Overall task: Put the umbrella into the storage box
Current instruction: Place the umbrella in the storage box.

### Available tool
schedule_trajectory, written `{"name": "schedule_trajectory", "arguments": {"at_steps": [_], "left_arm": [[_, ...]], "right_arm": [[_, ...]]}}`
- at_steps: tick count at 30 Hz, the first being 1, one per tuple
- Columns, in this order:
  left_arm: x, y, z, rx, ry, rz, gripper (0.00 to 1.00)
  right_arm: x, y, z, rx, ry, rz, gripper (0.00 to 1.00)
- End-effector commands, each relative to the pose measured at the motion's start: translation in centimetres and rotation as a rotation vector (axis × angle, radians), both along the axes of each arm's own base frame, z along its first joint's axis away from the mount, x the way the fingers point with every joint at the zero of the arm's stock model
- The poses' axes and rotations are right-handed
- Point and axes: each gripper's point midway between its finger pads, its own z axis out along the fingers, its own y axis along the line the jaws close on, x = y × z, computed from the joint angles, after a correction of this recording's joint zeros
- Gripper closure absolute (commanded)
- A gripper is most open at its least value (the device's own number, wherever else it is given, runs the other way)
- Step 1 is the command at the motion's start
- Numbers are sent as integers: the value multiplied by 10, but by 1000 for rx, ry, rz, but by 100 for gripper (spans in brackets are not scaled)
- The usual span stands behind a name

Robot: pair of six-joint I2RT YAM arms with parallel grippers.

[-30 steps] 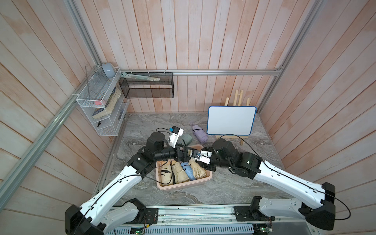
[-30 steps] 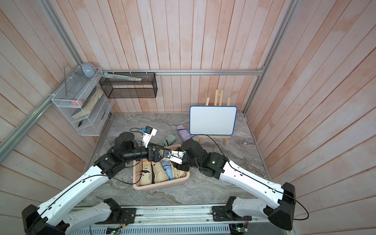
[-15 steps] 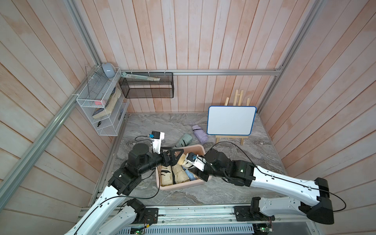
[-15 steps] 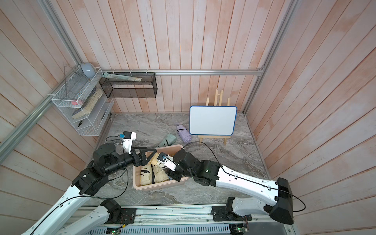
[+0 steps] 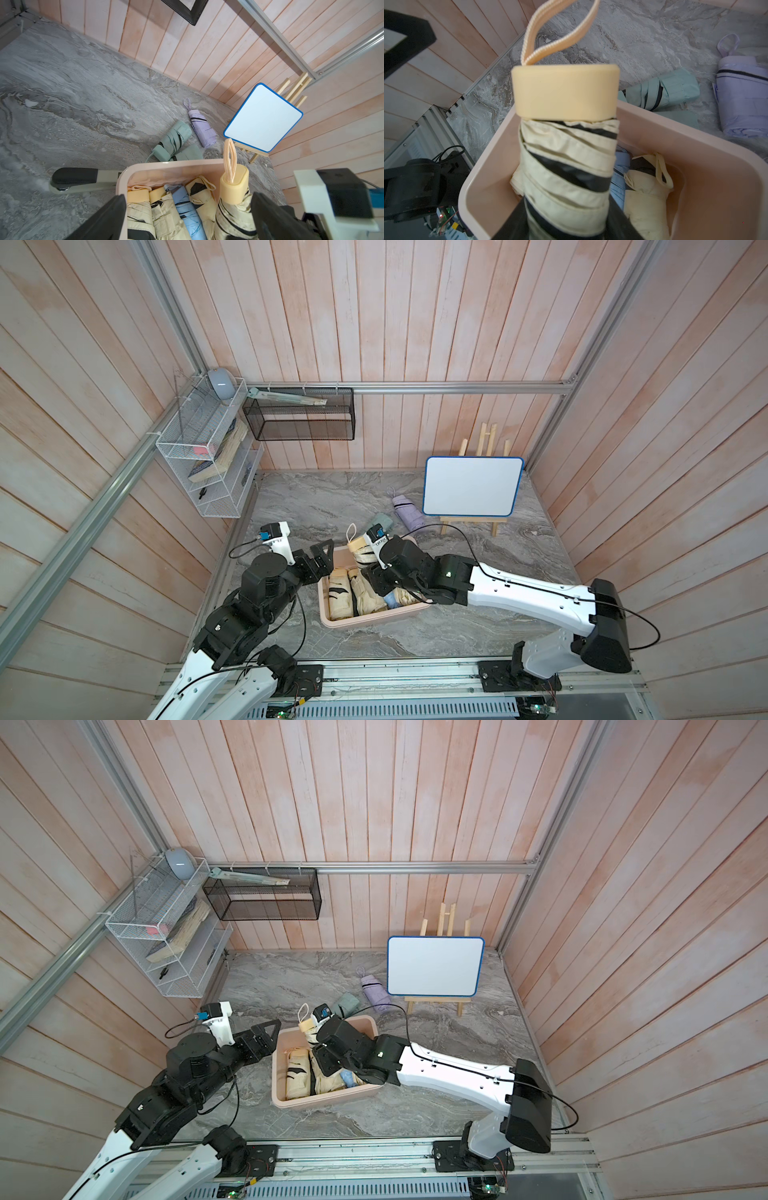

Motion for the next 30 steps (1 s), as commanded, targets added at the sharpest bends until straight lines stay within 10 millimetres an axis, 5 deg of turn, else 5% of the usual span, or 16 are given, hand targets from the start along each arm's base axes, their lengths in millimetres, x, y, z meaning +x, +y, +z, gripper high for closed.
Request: {"name": "schedule_trajectory", "arguments": {"at_steps": [1, 21, 30], "left_arm": [[-2, 21, -6, 0, 24, 113, 0], [-7, 15, -21, -32, 77, 86, 0], [-4, 10, -28, -22, 104, 75, 0]], "right_arm": [[8, -2, -7, -9, 84, -154, 71], [25, -12, -97, -372, 199, -294, 69], [21, -16, -129, -402, 244, -302, 47]]}}
